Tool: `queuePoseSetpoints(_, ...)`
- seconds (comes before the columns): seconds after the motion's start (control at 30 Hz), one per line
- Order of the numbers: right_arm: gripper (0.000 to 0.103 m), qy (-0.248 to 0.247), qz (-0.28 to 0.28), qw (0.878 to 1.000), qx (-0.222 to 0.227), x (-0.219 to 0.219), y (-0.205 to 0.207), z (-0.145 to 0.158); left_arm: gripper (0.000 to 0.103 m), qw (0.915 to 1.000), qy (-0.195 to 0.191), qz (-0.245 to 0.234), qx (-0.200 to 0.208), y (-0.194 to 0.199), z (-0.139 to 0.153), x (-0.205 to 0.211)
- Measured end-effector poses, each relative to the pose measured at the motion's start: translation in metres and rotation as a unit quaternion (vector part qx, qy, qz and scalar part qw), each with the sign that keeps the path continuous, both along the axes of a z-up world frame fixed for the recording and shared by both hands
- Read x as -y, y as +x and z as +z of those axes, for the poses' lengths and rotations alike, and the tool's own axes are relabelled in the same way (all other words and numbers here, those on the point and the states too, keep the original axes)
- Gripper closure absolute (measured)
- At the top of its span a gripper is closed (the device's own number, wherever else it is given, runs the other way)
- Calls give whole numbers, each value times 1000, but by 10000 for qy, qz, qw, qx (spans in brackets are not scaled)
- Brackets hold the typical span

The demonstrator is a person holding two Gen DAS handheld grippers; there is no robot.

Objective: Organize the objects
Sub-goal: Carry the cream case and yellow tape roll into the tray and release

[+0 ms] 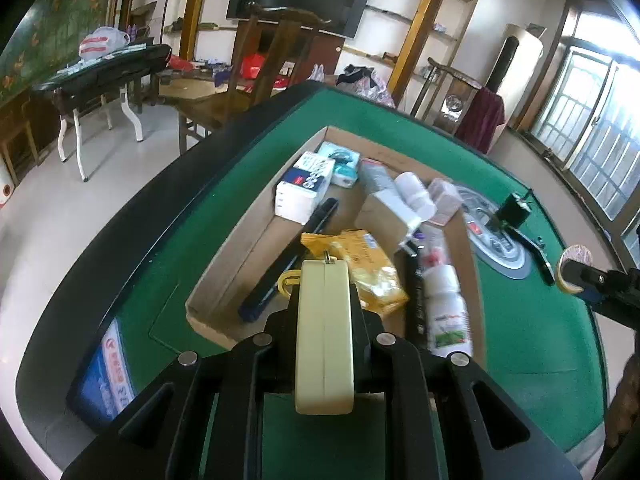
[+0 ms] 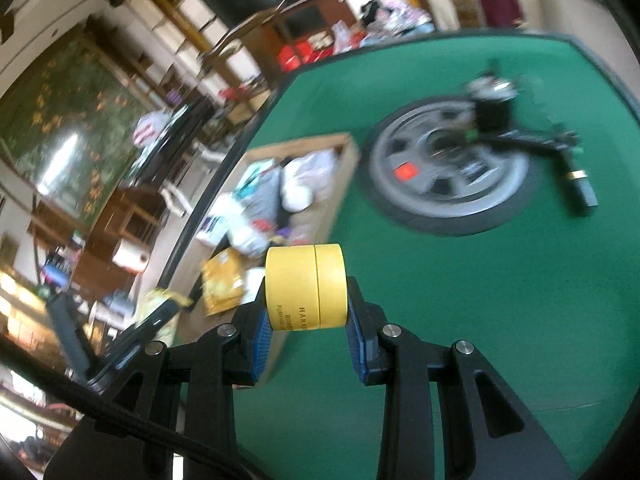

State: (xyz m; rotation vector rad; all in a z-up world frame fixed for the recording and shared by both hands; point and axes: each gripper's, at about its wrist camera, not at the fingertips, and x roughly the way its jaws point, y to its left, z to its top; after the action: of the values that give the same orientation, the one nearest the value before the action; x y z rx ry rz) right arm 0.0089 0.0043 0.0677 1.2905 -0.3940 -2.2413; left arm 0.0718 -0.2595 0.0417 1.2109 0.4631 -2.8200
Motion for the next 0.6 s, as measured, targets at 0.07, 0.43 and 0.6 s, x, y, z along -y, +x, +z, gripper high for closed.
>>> queuePoseSetpoints(0.07, 73, 24, 217, 9997, 96, 22, -1, -6, 88, 10000, 55, -34, -2, -5, -5, 1)
queuePoseSetpoints(0.43, 73, 391, 1306, 9902, 320, 128, 6, -33, 88, 9998, 10, -99, 159, -29, -22, 7)
queuePoseSetpoints(0.6, 73, 752, 1647, 9833, 197, 152, 15, -47, 88, 9999, 77, -64, 106, -30, -25, 10)
